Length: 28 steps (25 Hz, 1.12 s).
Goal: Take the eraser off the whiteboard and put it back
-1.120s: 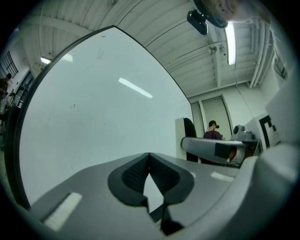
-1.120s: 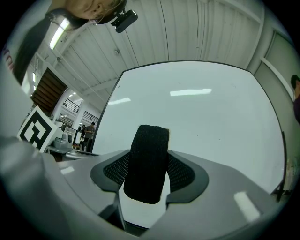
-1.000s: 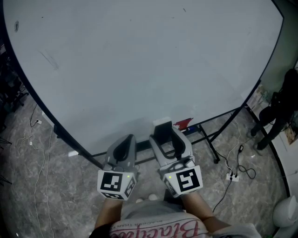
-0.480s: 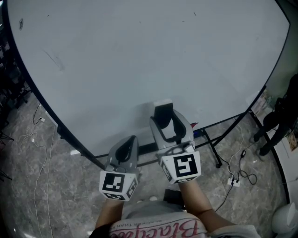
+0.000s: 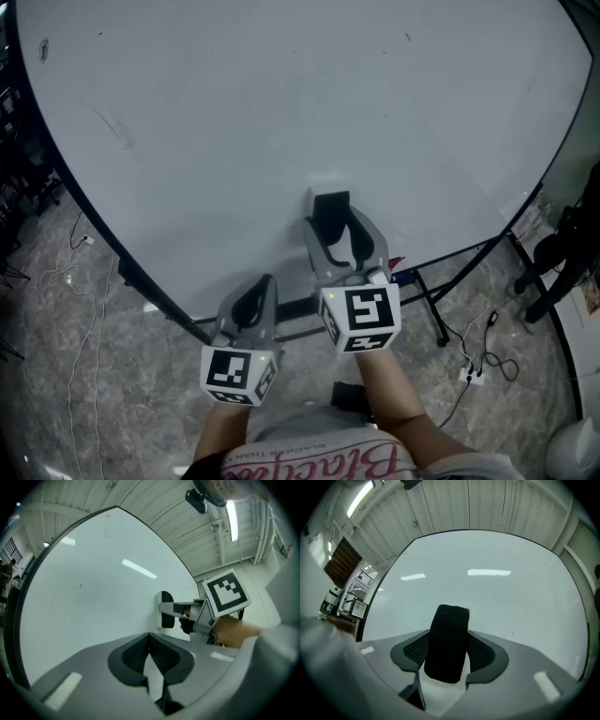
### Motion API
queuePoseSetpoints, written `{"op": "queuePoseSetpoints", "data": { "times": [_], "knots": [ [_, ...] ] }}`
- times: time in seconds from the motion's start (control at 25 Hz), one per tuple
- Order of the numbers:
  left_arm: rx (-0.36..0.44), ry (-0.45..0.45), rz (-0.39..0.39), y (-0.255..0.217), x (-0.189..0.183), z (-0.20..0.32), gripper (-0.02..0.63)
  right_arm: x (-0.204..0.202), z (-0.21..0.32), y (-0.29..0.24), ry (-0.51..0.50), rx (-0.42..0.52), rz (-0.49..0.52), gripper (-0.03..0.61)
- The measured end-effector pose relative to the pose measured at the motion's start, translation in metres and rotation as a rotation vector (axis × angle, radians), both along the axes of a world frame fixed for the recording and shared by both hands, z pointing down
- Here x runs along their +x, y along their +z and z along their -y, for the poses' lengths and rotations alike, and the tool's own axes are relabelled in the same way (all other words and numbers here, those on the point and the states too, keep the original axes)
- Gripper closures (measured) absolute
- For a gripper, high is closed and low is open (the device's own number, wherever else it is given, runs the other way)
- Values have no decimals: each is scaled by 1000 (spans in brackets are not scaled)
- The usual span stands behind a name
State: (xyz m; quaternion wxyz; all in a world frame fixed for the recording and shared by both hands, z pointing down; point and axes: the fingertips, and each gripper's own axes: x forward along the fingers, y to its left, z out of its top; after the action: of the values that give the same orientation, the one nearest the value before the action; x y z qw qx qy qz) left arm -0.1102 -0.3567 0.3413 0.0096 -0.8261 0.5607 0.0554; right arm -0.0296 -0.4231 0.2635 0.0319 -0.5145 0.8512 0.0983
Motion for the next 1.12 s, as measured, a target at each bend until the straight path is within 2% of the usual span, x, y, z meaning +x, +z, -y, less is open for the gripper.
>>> {"op": "queuePoseSetpoints", "data": {
  "times": [0.32, 0.52, 0.88, 0.92, 1.12],
  "knots": [
    [4, -3, -10, 0, -2, 5, 614, -2, 0, 0, 6, 29, -12, 328],
    [9, 0, -13, -2, -2, 3, 614, -3, 0, 1, -14, 15, 3, 327],
    [9, 2, -18, -1, -6, -10, 614, 8, -23, 14, 17, -11, 17, 322],
    [9, 4, -18, -1, -6, -13, 614, 10, -27, 16, 22, -16, 20, 332],
    [11, 21, -18, -1, -3, -25, 614, 14, -48, 23, 32, -37, 32, 486]
  ]
}}
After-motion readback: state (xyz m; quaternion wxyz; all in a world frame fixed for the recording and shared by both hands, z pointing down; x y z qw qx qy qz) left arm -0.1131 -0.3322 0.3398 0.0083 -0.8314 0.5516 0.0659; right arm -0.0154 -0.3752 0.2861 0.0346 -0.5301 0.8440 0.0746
